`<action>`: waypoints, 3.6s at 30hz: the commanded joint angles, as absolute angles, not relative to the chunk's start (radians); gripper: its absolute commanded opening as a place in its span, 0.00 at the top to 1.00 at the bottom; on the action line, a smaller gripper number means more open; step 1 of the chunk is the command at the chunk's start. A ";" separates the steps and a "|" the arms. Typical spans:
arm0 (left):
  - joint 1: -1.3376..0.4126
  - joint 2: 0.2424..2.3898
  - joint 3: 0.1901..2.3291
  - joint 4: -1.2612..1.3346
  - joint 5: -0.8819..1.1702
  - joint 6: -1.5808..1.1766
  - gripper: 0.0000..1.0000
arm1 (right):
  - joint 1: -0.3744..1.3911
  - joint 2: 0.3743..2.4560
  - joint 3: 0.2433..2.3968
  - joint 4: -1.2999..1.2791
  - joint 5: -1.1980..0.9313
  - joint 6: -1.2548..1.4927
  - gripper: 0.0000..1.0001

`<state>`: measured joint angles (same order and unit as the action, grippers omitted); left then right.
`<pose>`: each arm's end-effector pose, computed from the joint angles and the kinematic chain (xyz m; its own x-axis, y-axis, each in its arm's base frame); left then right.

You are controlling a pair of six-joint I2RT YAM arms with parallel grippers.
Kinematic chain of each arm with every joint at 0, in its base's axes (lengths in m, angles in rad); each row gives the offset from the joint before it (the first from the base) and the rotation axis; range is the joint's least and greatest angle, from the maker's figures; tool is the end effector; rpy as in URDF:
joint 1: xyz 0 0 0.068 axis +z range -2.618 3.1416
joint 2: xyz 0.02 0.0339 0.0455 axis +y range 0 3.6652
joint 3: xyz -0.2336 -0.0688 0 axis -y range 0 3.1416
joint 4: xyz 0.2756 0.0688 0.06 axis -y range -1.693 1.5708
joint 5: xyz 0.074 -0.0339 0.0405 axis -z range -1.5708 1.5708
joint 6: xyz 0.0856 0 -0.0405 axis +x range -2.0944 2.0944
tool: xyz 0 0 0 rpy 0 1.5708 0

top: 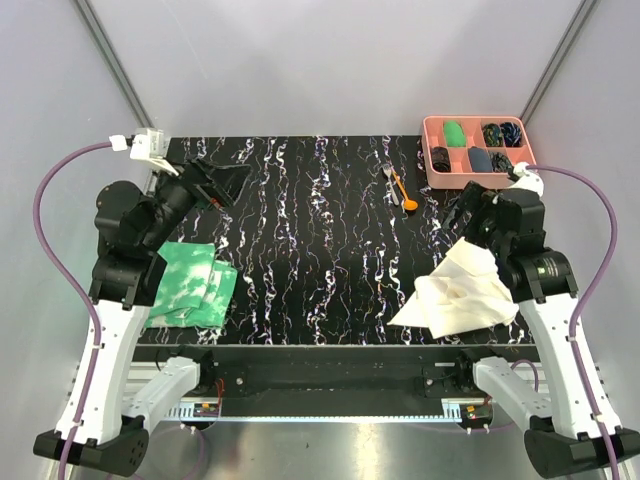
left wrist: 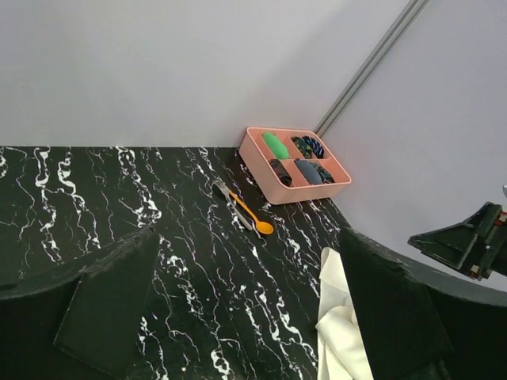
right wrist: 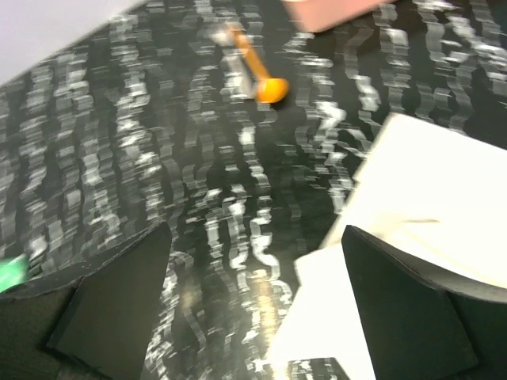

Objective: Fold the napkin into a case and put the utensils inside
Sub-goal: Move the crumpled napkin to the corner of the board, then pick up the crumpled napkin from the center of the board.

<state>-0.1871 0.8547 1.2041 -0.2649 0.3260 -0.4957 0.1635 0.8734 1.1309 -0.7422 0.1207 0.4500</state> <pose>0.2500 -0.0752 0.4535 -0.1600 -0.4283 -0.8894 0.4703 0.7591 -0.4502 0.2601 0.0325 0.3467 -0.4385 0.3653 -0.8211 0.1491 0.9306 0.3343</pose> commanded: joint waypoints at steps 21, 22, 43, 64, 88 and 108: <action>-0.588 0.879 0.976 -0.367 0.261 -0.430 0.01 | -0.229 1.667 1.120 -0.627 0.264 0.546 0.00; -0.588 0.879 0.973 -0.365 0.282 -0.423 0.01 | -0.222 1.660 1.121 -0.614 0.253 0.542 0.00; -0.587 0.939 0.983 -0.406 0.243 -0.353 0.01 | 0.398 1.773 1.204 -0.480 0.025 0.606 0.87; -0.755 1.564 1.060 -0.236 0.181 -0.624 0.27 | 0.281 1.257 1.036 -0.749 0.328 0.568 0.06; -0.781 1.720 0.940 -0.003 0.081 -0.830 0.57 | 0.077 1.313 1.011 -0.707 0.233 0.440 0.06; -0.707 1.787 0.917 0.276 0.278 -0.907 0.83 | 0.067 1.361 0.957 -0.579 0.129 0.420 0.14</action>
